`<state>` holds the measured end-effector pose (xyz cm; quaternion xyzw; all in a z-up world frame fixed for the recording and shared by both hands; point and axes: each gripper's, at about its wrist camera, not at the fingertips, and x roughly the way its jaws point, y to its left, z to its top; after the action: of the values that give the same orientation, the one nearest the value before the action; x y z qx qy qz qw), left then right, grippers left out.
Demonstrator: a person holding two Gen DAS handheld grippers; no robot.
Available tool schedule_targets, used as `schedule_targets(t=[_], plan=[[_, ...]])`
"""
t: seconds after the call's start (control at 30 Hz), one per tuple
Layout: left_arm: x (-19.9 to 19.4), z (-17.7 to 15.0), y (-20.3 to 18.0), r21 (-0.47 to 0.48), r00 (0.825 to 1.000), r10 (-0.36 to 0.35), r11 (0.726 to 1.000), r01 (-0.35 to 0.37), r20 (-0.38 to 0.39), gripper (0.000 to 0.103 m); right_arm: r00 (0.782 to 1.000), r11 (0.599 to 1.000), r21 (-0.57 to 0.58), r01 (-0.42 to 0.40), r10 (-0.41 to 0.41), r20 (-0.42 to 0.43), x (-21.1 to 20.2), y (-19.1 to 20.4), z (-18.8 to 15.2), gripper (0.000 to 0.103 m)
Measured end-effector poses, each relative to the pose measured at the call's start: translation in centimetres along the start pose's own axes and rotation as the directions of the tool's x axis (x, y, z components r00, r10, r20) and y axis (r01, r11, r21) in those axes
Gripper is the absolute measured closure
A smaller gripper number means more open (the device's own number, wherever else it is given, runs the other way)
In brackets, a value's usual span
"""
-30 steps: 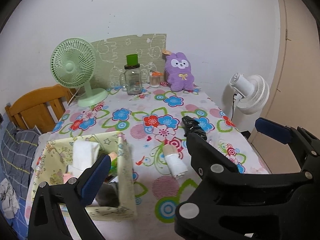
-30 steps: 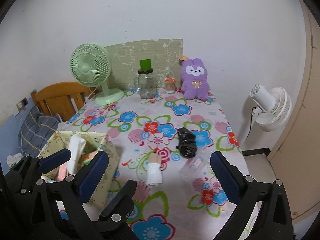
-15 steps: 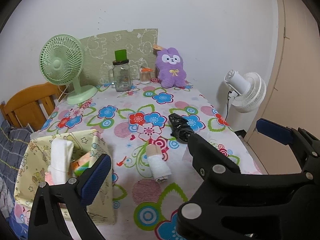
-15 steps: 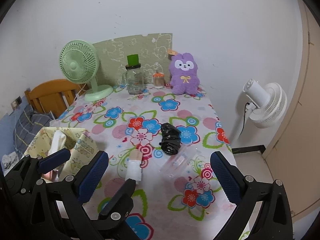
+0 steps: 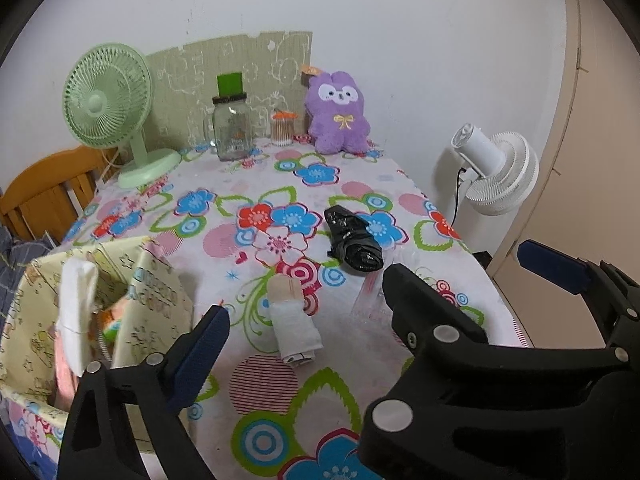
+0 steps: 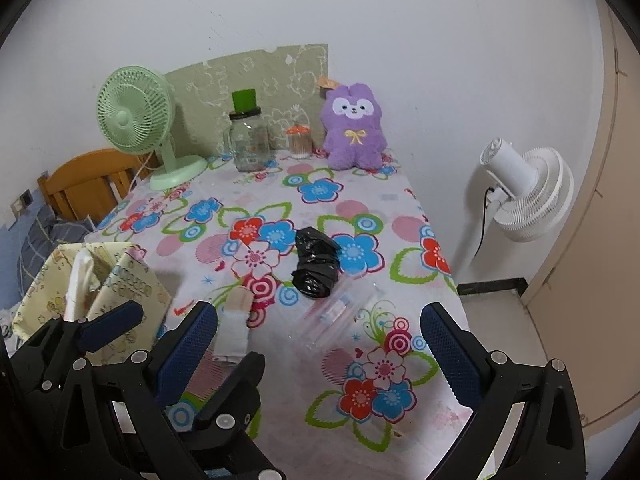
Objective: Organize soft objects
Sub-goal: 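Grasp the white rolled towel with the left tool while the right grasps the clear straw bag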
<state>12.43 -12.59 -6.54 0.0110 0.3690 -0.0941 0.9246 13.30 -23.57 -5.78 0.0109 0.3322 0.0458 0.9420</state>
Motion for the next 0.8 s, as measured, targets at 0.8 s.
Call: schedule_targets(t=[0.8], plan=[[7.9, -0.8, 1.3, -0.075, 0.983, 0.082, 0.993, -0.096, -0.164, 0.041, 0.993, 0.999, 0.05, 0.008, -0.002, -0.122, 7.3, -1.9, -1.3, 0.0]])
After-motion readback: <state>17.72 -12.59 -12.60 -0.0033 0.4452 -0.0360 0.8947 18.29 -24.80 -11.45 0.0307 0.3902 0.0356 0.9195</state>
